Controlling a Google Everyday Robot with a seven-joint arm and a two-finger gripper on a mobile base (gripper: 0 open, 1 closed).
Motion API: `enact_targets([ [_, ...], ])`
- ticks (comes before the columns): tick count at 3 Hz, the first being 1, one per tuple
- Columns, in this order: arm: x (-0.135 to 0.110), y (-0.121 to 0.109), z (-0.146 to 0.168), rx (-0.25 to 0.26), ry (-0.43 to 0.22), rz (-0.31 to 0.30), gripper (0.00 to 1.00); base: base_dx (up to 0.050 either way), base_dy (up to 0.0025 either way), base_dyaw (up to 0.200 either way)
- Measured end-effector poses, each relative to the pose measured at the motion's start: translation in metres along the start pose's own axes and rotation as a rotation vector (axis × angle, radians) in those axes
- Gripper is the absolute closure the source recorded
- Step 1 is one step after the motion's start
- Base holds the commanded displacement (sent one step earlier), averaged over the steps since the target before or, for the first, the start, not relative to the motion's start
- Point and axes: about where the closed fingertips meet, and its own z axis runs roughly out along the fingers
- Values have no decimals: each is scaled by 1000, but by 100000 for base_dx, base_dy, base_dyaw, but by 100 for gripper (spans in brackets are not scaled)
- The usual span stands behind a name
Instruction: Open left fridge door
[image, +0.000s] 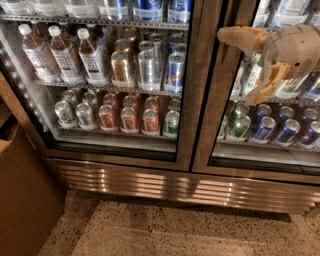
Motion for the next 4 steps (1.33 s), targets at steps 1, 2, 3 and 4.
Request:
enact_targets([
  [1, 0, -1, 0, 46, -17, -7, 0, 0, 0, 0],
  [2, 0, -1, -3, 98, -22, -19, 0, 0, 0, 0],
  [3, -5, -1, 0, 120, -40, -34, 0, 0, 0, 0],
  [4, -9, 0, 17, 83, -25, -42, 0, 0, 0, 0],
])
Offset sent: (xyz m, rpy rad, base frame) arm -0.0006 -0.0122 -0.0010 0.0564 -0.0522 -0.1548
